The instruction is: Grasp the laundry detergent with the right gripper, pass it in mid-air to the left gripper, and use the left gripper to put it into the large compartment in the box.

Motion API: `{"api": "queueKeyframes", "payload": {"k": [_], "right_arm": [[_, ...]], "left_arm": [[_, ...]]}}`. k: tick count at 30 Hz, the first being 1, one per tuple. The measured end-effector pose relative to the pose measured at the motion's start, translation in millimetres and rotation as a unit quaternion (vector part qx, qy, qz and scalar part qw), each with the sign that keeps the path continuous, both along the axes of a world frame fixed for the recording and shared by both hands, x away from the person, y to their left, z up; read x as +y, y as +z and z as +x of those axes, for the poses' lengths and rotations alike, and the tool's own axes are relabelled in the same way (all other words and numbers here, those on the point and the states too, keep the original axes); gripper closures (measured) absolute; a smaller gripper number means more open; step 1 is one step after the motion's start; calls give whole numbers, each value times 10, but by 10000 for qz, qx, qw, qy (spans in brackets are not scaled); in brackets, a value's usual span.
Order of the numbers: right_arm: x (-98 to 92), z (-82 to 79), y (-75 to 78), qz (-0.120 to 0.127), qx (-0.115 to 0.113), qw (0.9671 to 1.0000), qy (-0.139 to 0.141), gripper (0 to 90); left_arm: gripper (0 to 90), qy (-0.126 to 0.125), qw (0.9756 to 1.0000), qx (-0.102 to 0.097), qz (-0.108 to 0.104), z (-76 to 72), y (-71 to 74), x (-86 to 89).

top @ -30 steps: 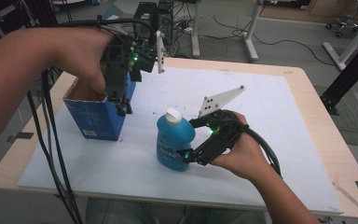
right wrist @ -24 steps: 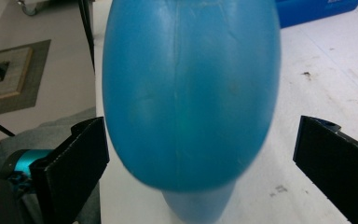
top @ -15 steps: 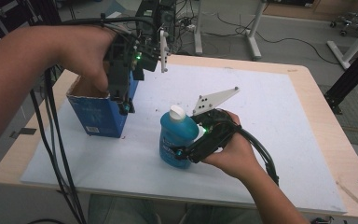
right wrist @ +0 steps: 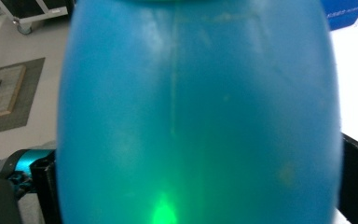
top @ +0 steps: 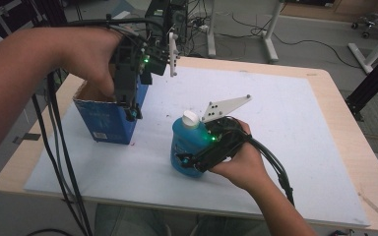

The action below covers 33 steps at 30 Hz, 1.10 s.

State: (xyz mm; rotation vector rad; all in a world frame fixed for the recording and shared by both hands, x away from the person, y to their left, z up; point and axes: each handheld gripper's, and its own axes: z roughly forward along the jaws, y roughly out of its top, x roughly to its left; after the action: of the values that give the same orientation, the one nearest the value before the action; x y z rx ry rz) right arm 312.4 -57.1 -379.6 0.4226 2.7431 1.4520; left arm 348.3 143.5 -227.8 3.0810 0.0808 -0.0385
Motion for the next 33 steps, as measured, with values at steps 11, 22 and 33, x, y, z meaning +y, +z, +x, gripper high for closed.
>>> {"api": "queueKeyframes", "payload": {"k": [11,22,33], "right_arm": [[-1,-1,-24,1,11,10000,12,27],[-76,-35,-179,136,123,9998,-108,27],[-96,-62,-337,411,125,9988,-246,28]], "left_arm": [[17,15,10000,11,-2,7,-23,17],[17,21,10000,12,6,-3,-37,31],[17,17,10000,18,28,-25,-54,33]]}}
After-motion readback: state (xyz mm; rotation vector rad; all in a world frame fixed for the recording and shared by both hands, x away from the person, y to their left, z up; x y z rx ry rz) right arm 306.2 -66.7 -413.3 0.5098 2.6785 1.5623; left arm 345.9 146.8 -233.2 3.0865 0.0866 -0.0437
